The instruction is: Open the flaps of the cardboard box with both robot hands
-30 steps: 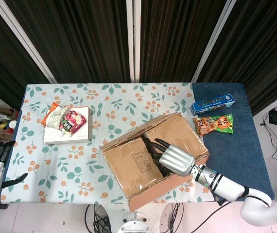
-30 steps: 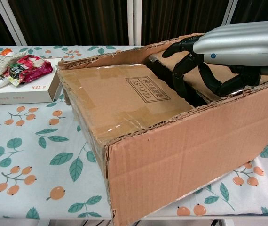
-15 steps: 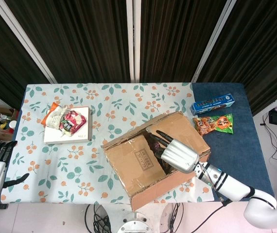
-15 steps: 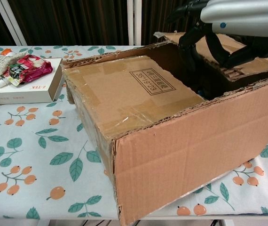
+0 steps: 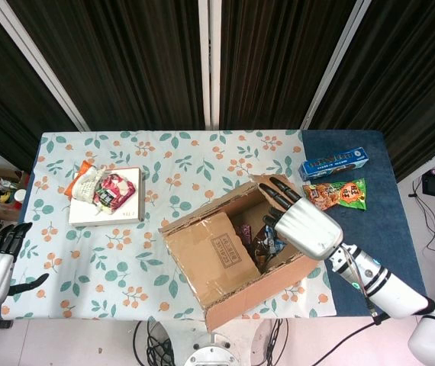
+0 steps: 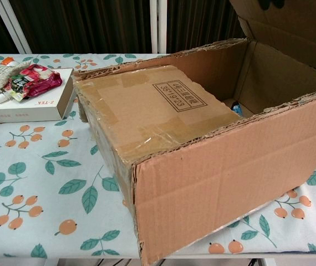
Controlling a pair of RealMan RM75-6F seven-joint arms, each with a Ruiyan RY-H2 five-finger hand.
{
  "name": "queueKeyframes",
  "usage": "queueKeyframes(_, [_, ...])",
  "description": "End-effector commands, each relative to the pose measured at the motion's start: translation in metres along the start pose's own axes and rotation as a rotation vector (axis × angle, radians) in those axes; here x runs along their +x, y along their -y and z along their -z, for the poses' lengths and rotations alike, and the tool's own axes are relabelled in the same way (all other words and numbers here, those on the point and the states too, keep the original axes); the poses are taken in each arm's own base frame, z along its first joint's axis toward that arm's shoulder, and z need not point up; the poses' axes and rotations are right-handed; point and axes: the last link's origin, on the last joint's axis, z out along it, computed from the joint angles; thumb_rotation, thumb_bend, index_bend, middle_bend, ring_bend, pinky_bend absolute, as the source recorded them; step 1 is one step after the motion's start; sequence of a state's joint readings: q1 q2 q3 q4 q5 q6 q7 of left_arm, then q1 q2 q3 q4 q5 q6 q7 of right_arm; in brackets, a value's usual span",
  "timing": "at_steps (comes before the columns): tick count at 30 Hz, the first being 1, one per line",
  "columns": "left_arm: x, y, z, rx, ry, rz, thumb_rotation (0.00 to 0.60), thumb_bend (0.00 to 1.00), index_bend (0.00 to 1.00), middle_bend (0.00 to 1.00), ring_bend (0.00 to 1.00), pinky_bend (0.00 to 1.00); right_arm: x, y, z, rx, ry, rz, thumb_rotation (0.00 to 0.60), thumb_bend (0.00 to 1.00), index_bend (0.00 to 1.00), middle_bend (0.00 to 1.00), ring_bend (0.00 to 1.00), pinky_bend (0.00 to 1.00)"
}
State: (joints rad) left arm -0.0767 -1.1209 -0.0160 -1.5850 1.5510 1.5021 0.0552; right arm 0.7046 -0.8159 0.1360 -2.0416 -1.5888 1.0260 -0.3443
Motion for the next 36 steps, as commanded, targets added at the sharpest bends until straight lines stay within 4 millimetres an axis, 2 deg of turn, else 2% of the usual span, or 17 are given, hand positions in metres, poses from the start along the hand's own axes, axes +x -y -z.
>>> queueKeyframes(1, [-0.001,-0.002,-0.001,-0.004,0.001,0.003,0.469,0.10,0.07,0.12,0.09,0.19,0.011,-0.015,0.014,-0.063,-0.014,-0.012,0.600,1.00,0.49,0.50,0.00,0.00])
queueKeyframes(16, [0.001,-0.014,-0.010,-0.028,0.004,-0.013,0.468,0.10,0.07,0.12,0.09,0.19,0.023,-0.083,0.082,-0.305,-0.043,-0.069,0.600,1.00,0.44,0.46,0.00,0.00])
queueKeyframes(22, [0.004,-0.021,-0.012,-0.046,-0.003,-0.016,0.466,0.10,0.07,0.12,0.09,0.19,0.008,-0.098,0.099,-0.368,0.017,-0.110,0.600,1.00,0.42,0.46,0.00,0.00])
queueKeyframes(26, [0.009,-0.026,-0.014,-0.072,-0.012,-0.003,0.468,0.10,0.07,0.12,0.09,0.19,0.005,-0.101,0.104,-0.368,-0.029,-0.139,0.600,1.00,0.39,0.44,0.00,0.00])
queueKeyframes(30, [0.024,-0.039,-0.026,-0.157,-0.023,0.038,0.472,0.11,0.07,0.12,0.09,0.19,0.010,-0.102,0.108,-0.364,-0.150,-0.177,0.600,1.00,0.30,0.35,0.00,0.00])
queueKeyframes(36, [0.070,-0.082,-0.071,-0.392,-0.064,0.090,0.546,0.16,0.08,0.13,0.09,0.19,0.024,-0.103,0.117,-0.371,-0.332,-0.286,0.600,1.00,0.19,0.25,0.00,0.00])
